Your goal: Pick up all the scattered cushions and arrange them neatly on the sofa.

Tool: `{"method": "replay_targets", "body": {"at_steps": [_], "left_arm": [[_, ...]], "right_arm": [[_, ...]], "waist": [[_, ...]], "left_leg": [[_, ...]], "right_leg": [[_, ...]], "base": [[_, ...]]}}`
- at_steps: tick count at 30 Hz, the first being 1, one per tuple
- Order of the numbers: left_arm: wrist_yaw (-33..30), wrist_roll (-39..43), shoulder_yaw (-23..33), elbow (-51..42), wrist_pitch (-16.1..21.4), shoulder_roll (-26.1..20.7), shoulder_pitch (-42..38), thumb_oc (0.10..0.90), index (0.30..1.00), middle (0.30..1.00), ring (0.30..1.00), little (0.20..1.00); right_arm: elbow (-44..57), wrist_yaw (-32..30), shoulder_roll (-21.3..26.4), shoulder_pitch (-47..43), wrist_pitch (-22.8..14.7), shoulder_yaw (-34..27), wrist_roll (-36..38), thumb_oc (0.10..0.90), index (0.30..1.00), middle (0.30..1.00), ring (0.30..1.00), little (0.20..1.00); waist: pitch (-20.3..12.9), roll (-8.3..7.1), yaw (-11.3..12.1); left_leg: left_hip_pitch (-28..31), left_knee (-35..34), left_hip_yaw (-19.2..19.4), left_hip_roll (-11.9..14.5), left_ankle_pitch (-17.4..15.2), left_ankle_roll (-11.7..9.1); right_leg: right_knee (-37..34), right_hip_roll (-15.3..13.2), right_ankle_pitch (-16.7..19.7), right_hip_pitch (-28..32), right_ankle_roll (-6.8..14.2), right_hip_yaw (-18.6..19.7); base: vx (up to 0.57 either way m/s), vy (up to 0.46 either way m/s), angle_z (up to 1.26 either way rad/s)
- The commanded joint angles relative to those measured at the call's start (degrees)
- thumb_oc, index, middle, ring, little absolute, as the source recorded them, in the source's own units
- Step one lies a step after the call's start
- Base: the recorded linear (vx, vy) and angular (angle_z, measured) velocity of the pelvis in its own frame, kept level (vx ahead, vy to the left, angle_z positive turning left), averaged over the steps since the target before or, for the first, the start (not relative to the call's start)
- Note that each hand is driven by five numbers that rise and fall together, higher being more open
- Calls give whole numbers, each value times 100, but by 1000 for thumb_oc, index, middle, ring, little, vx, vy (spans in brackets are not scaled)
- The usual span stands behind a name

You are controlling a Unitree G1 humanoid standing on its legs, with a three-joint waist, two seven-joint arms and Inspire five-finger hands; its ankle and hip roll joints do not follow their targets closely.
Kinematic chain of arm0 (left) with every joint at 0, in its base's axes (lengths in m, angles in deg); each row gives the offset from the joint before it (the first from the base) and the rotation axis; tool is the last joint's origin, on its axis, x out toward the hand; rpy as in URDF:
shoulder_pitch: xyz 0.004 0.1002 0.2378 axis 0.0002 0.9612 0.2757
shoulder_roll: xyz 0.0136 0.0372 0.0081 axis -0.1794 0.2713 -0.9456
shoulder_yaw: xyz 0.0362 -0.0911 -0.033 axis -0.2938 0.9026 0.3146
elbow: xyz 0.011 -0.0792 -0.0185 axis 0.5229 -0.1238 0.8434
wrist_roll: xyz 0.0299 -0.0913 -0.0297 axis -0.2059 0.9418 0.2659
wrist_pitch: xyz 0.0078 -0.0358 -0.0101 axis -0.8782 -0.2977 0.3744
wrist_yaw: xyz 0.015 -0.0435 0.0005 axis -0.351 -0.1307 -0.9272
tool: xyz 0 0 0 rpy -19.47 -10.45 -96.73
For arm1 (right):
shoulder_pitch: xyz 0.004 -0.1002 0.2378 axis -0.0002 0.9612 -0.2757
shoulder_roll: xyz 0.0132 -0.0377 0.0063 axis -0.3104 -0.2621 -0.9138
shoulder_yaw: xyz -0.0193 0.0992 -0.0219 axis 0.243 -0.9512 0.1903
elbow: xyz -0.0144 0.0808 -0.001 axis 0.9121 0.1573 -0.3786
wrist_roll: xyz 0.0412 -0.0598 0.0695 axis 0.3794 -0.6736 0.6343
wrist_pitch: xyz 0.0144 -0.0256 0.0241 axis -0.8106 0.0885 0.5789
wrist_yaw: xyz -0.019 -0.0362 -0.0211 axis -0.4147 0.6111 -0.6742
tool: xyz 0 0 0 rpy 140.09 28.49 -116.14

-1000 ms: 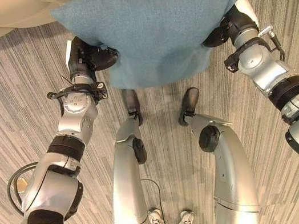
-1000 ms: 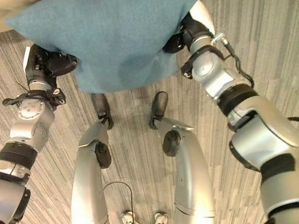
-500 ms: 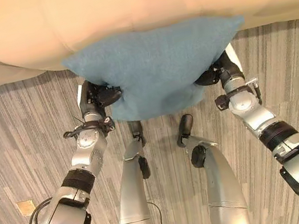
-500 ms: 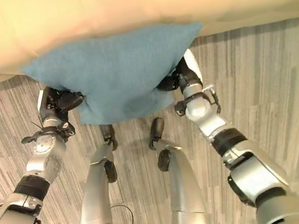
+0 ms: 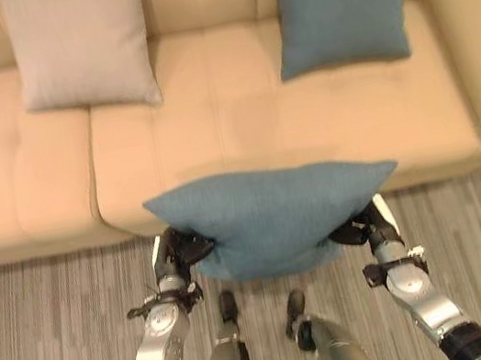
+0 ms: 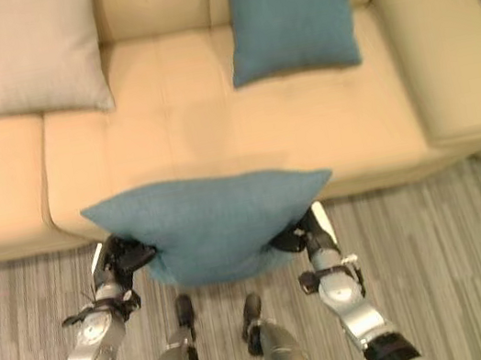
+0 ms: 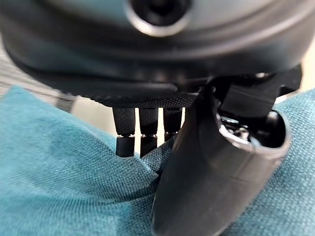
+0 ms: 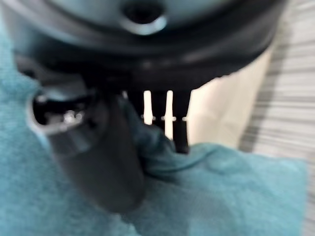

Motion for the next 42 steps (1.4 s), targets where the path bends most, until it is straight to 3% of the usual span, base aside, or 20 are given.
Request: {"method": "replay_targets", "body": {"at_steps": [1, 5, 10, 17, 19, 20, 21, 22, 23, 24, 26, 31, 32, 33, 34, 36, 38, 42], "left_arm": [[558, -376, -214, -952, 518, 214, -399, 400, 300, 300, 300, 300], [475, -574, 58, -1133, 445, 199, 15, 400, 300, 300, 300, 300], [503, -579, 153, -1058, 381, 338, 219, 400, 300, 300, 300, 300], [503, -579, 152, -1059, 381, 340, 222, 400, 300, 300, 300, 300], [527, -518, 115, -1009, 375, 405, 207, 400, 300, 300, 300, 300], [591, -528, 95, -979, 350, 425, 283, 400, 300, 300, 300, 300], [592, -528, 97, -979, 349, 424, 281, 400, 300, 300, 300, 300], [759, -465, 39, -1013, 316, 458, 382, 400, 300, 300, 300, 300], [760, -463, 37, -1015, 315, 459, 387, 400, 300, 300, 300, 300], [818, -513, -17, -1042, 270, 442, 435, 400, 300, 300, 300, 300], [807, -633, 26, -1080, 235, 361, 539, 400, 300, 300, 300, 300], [834, -705, 157, -1093, 228, 272, 608, 400, 300, 300, 300, 300], [832, -739, 218, -1086, 243, 218, 614, 400, 300, 300, 300, 300], [832, -739, 228, -1088, 241, 208, 610, 400, 300, 300, 300, 300], [835, -771, 246, -1047, 265, 153, 569, 400, 300, 300, 300, 300], [853, -849, 233, -1005, 260, 108, 572, 400, 300, 300, 300, 300], [904, -903, 150, -1011, 243, 102, 512, 400, 300, 300, 300, 300], [903, -903, 150, -1011, 243, 102, 510, 400, 300, 300, 300, 300]], "right_arm": [[1127, 325, -69, -365, -783, -41, -117, 400, 300, 300, 300, 300], [1377, 480, -68, -52, -724, -165, -125, 400, 300, 300, 300, 300], [1428, 510, 31, 52, -672, -167, -299, 400, 300, 300, 300, 300], [1430, 510, 32, 55, -671, -167, -299, 400, 300, 300, 300, 300], [1488, 491, 167, -52, -626, -94, -491, 400, 300, 300, 300, 300], [1503, 557, 200, -67, -621, -6, -515, 400, 300, 300, 300, 300], [1501, 557, 199, -71, -622, -6, -515, 400, 300, 300, 300, 300], [1643, 698, 252, 19, -622, 3, -492, 400, 300, 300, 300, 300], [1645, 700, 255, 25, -622, 2, -491, 400, 300, 300, 300, 300], [1656, 760, 231, 92, -605, -36, -508, 400, 300, 300, 300, 300], [1592, 806, 183, 89, -566, 6, -508, 400, 300, 300, 300, 300], [1579, 897, 60, -4, -578, 96, -523, 400, 300, 300, 300, 300], [1596, 946, 5, -66, -580, 152, -535, 400, 300, 300, 300, 300], [1585, 946, -8, -82, -584, 158, -537, 400, 300, 300, 300, 300], [1539, 995, -43, -108, -594, 177, -517, 400, 300, 300, 300, 300], [1534, 1025, -40, -94, -615, 169, -521, 400, 300, 300, 300, 300], [1559, 1043, 30, 8, -620, 70, -540, 400, 300, 300, 300, 300], [1559, 1043, 30, 6, -620, 69, -539, 400, 300, 300, 300, 300]], "waist": [[-638, 17, -58], [-1010, -21, -1], [-1027, -60, 78], [-1024, -58, 71], [-817, -151, 76], [-776, -242, 73], [-792, -241, 61], [-831, -231, -109], [-827, -222, -110], [-897, -134, -161], [-893, -179, -66], [-868, -250, 38], [-800, -275, 76], [-807, -294, 65], [-719, -345, -11], [-698, -343, -56], [-697, -330, -241], [-714, -331, -252]], "left_leg": [[190, -194, 77, 72, -111, -304], [817, -514, 169, 87, -85, -349], [916, -498, 231, 117, -33, -447], [916, -490, 223, 116, -37, -447], [512, 245, 447, 162, -175, -427], [470, 681, 560, 173, -555, -241], [428, 707, 550, 169, -553, -232], [1022, 1342, 1453, 682, -1488, -240], [1027, 1350, 1448, 691, -1499, -243], [1308, 923, 1682, 691, -1444, -261], [1333, 550, 1411, 472, -1381, -204], [1477, 62, 1288, 266, -1268, -89], [1477, -36, 1142, 180, -1237, -20], [1469, -57, 1141, 163, -1218, -13], [1366, -121, 1004, 46, -1047, 68], [1289, -177, 761, -43, -985, 109], [1174, -227, 184, -232, -884, 153], [1145, -228, 175, -235, -866, 151]], "right_leg": [[-1074, 192, 177, 593, 391, 95], [-1505, 356, 156, 1306, 398, 117], [-1956, 425, 189, 1730, 377, 39], [-1974, 426, 197, 1746, 377, 31], [-1914, 248, 302, 1609, 353, -116], [-1851, 102, 412, 1497, 374, -185], [-1849, 97, 421, 1470, 377, -195], [-1825, -111, 453, 1465, 486, -630], [-1829, -103, 453, 1478, 487, -635], [-1825, -162, 513, 1502, 538, -903], [-1773, -253, 621, 1477, 596, -937], [-1531, -344, 591, 1351, 705, -875], [-1344, -320, 538, 1216, 706, -626], [-1309, -342, 520, 1184, 709, -623], [-1149, -174, 530, 910, 713, 60], [-1060, 74, 457, 787, 751, 773], [-916, 599, 385, 644, 698, 2029], [-921, 594, 398, 620, 696, 2021]], "base": [[73, 1, -5], [105, -30, -3], [-24, -28, 9], [-17, -1, 13], [-278, 23, 10], [-222, 33, 31], [-166, 227, 70], [-70, 209, 70], [-61, 332, 95], [1, 200, 120], [-11, 247, 146], [-43, 132, 54], [-39, 89, 35], [-152, 157, 31], [-121, 95, 50], [-19, 72, 76], [120, 10, 142], [13, -1, 172]]}}
